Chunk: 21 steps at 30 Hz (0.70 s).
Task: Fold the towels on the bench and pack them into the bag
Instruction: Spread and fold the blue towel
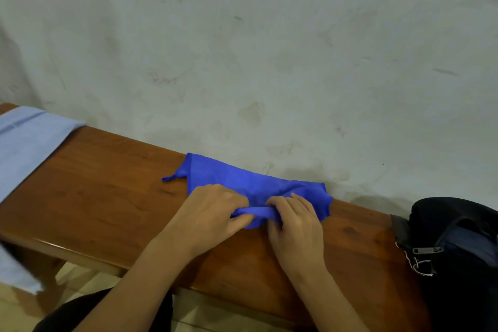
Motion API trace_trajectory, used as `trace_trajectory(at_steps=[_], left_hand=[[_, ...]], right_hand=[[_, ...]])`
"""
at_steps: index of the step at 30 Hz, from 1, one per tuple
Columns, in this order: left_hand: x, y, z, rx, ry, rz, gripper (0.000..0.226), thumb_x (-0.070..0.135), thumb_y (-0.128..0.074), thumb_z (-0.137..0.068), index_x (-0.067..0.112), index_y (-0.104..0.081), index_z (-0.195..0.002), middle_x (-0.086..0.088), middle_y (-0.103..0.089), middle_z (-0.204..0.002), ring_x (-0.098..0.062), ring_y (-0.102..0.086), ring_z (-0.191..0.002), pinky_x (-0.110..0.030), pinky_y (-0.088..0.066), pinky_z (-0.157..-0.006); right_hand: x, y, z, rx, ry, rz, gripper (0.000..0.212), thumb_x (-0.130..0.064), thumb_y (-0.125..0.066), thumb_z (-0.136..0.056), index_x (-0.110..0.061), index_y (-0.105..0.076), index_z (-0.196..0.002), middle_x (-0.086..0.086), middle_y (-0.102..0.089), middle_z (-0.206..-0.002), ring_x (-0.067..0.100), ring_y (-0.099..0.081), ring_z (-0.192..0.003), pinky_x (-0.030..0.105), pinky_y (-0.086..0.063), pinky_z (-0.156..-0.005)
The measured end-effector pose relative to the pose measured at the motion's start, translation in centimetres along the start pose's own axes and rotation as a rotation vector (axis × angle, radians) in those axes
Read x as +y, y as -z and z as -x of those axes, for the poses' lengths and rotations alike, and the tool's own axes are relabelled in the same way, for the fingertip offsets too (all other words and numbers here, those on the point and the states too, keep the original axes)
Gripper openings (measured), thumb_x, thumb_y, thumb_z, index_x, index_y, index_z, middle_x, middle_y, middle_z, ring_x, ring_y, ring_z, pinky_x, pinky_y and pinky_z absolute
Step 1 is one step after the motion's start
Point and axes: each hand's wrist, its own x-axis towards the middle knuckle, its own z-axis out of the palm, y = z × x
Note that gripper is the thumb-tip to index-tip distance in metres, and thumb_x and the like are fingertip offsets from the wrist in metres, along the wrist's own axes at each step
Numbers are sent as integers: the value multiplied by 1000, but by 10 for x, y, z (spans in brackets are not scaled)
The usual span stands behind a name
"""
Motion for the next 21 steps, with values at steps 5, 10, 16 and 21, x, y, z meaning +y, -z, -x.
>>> trace_trajectory(at_steps=[5, 10, 16, 21], left_hand=[[-5, 5, 3, -184, 96, 96, 47, 49, -62, -89, 19, -39, -60, 2, -39, -55, -10, -40, -60, -22, -22, -51], [-23, 8, 14, -521, 221, 250, 32, 43, -75, -79, 36, -49, -61, 11, -46, -66, -1, -46, -64, -24, -33, -59], [-32, 19, 24, -830, 358, 407, 41, 41, -78, -78, 25, -50, -54, 13, -40, -55, -5, -40, -53, -17, -30, -53], [-37, 33, 31, -880, 333, 528, 44, 37, -72, -87, 14, -48, -57, 6, -36, -54, -9, -33, -51, -23, -26, -52]], right_hand=[[29, 23, 8, -13, -74, 66, 17, -4, -54, -65, -17, -66, -69, -5, -64, -68, 18, -57, -66, 26, -44, -67], [51, 41, 19, -258, -223, 77, 37, 14, -72, -59, -21, -63, -67, -8, -61, -62, 14, -54, -54, 26, -42, -47], [42, 57, 14, -573, -443, -461, 27, -8, -45, -69, -30, -54, -56, -12, -56, -55, 6, -51, -52, 28, -39, -54], [29, 68, 0, -912, -897, -610, 16, -14, -57, -85, -15, -48, -72, -1, -49, -79, 11, -43, -68, 27, -34, -62]])
